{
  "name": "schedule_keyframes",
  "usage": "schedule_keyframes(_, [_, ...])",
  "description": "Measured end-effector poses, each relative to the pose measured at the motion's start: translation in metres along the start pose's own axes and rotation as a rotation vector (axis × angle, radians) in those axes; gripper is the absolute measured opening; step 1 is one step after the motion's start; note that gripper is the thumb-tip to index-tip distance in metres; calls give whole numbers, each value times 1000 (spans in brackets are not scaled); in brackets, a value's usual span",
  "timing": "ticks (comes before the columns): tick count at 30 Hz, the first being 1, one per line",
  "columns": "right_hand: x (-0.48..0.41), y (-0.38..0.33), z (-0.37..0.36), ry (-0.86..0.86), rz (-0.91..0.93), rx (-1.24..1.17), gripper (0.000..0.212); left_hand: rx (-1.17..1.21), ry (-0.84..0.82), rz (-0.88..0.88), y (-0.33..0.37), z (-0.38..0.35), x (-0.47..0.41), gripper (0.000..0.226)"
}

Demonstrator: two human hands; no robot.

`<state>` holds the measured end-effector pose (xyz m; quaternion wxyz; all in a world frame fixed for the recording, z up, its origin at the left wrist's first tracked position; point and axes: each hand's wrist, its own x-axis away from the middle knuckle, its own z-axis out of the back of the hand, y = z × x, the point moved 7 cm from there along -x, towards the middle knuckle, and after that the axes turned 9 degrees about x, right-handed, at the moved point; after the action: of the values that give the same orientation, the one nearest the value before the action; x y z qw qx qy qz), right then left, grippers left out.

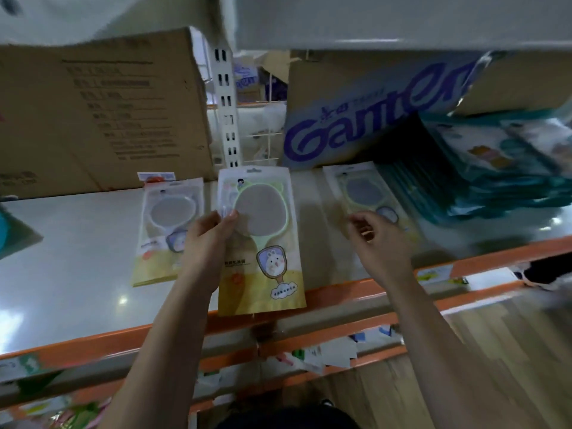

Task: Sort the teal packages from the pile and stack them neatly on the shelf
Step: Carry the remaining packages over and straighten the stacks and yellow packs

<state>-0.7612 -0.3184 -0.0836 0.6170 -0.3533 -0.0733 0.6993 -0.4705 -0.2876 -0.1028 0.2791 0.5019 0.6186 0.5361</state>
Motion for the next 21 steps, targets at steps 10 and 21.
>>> schedule_keyframes(10, [-5, 127, 58, 18, 57, 265, 7, 67, -62, 102, -52, -138, -5, 15])
schedule_keyframes(21, [-6, 156, 57, 61, 89, 267, 30, -198, 69, 36, -74, -209, -55, 12])
